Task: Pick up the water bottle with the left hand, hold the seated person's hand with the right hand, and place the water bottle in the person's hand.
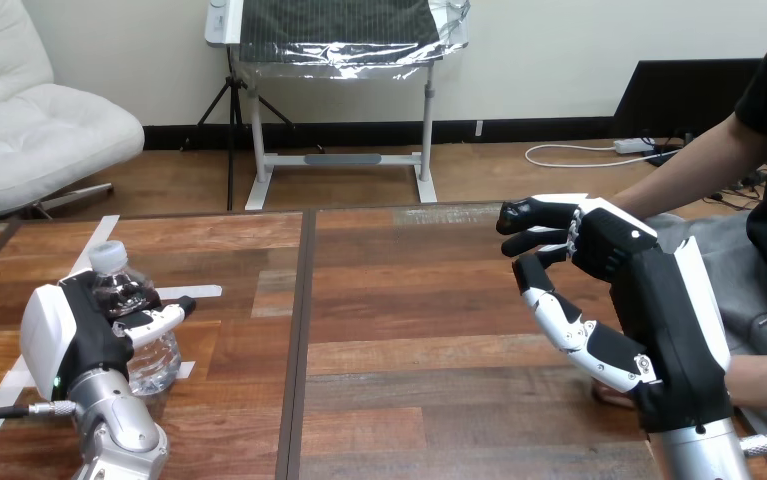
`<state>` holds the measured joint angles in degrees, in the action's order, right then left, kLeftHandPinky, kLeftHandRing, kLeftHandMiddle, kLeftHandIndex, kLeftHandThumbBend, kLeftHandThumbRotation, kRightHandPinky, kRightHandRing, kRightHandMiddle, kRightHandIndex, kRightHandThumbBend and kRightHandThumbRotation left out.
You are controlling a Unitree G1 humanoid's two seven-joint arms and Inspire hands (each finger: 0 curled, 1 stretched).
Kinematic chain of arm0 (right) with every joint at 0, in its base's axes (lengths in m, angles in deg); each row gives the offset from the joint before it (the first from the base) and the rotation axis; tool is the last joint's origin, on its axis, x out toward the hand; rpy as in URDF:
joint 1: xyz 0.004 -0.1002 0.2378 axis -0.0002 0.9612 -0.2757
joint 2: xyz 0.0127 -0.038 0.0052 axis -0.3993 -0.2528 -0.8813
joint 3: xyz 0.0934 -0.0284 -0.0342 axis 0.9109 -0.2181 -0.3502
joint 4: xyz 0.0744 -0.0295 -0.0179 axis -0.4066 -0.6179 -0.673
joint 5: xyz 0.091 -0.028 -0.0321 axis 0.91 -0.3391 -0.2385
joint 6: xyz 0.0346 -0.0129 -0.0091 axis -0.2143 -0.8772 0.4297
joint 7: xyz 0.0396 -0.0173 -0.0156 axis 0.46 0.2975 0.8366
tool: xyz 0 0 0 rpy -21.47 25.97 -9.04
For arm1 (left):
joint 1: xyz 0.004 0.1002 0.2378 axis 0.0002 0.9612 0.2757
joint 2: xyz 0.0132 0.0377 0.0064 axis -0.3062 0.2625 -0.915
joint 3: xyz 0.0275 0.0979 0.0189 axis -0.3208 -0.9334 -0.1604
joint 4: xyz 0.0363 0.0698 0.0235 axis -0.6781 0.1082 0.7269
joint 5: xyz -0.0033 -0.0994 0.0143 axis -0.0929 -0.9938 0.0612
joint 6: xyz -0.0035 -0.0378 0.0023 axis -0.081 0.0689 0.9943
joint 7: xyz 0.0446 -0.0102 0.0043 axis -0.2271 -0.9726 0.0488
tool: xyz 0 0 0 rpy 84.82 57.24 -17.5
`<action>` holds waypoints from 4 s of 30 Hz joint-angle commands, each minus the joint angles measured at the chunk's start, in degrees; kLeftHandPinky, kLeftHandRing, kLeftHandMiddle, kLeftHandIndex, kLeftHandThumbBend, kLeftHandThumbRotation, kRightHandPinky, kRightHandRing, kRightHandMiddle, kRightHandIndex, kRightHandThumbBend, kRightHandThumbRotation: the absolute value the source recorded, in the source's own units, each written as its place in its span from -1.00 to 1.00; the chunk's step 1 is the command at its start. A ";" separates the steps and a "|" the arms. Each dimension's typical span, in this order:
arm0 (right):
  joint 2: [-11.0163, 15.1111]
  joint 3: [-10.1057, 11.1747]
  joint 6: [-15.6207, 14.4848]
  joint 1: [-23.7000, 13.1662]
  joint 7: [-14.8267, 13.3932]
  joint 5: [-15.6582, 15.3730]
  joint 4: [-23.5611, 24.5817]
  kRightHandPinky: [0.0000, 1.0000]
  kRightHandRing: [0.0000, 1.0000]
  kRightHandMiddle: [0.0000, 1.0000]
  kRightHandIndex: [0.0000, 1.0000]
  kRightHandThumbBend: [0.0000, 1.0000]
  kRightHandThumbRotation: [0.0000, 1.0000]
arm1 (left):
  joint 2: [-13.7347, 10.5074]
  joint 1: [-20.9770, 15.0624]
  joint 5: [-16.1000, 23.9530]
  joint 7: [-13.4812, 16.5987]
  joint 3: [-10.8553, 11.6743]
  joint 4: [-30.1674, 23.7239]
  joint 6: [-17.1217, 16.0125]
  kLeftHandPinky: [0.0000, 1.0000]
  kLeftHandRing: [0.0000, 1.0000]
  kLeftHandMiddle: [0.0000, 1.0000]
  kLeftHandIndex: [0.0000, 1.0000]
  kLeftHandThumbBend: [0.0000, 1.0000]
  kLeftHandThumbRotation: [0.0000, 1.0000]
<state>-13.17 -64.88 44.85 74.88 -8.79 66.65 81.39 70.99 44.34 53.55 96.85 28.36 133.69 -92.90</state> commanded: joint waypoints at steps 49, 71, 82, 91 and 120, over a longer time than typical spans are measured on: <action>0.56 1.40 0.25 -3.64 -0.17 1.40 1.78 -0.10 0.14 0.28 0.29 -0.30 -0.97 | 4.95 5.40 -6.59 -7.28 0.25 -16.79 -14.16 -0.27 -0.20 -0.10 -0.03 0.38 -1.00; 2.29 2.92 -3.69 -3.60 1.02 2.55 3.25 -0.07 0.23 0.36 0.37 -0.17 -0.90 | 9.38 11.80 -5.16 -10.82 -1.24 -35.90 -9.89 -0.26 -0.19 -0.10 -0.06 0.43 -1.00; 6.67 5.47 -10.29 -3.01 2.22 -1.04 6.20 0.19 0.42 0.51 0.46 0.01 -0.91 | 11.49 14.60 -6.52 -14.17 -1.78 -42.72 -10.65 -0.26 -0.19 -0.11 -0.06 0.42 -1.00; 11.78 7.46 -11.55 -3.75 1.85 -7.61 6.88 0.28 0.52 0.60 0.53 0.22 -0.99 | 12.79 16.61 -6.69 -16.40 -2.17 -47.11 -11.19 -0.27 -0.20 -0.12 -0.06 0.40 -1.00; 28.55 11.63 -28.08 -4.58 12.55 -16.27 12.11 0.53 0.73 0.75 0.64 0.57 -1.00 | 17.00 23.12 -8.80 -22.71 -4.15 -58.89 -10.44 -0.26 -0.21 -0.13 -0.07 0.38 -1.00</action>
<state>11.16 -55.62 19.88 74.95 2.00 51.44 88.75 87.21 69.25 45.47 75.12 25.22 82.58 -102.27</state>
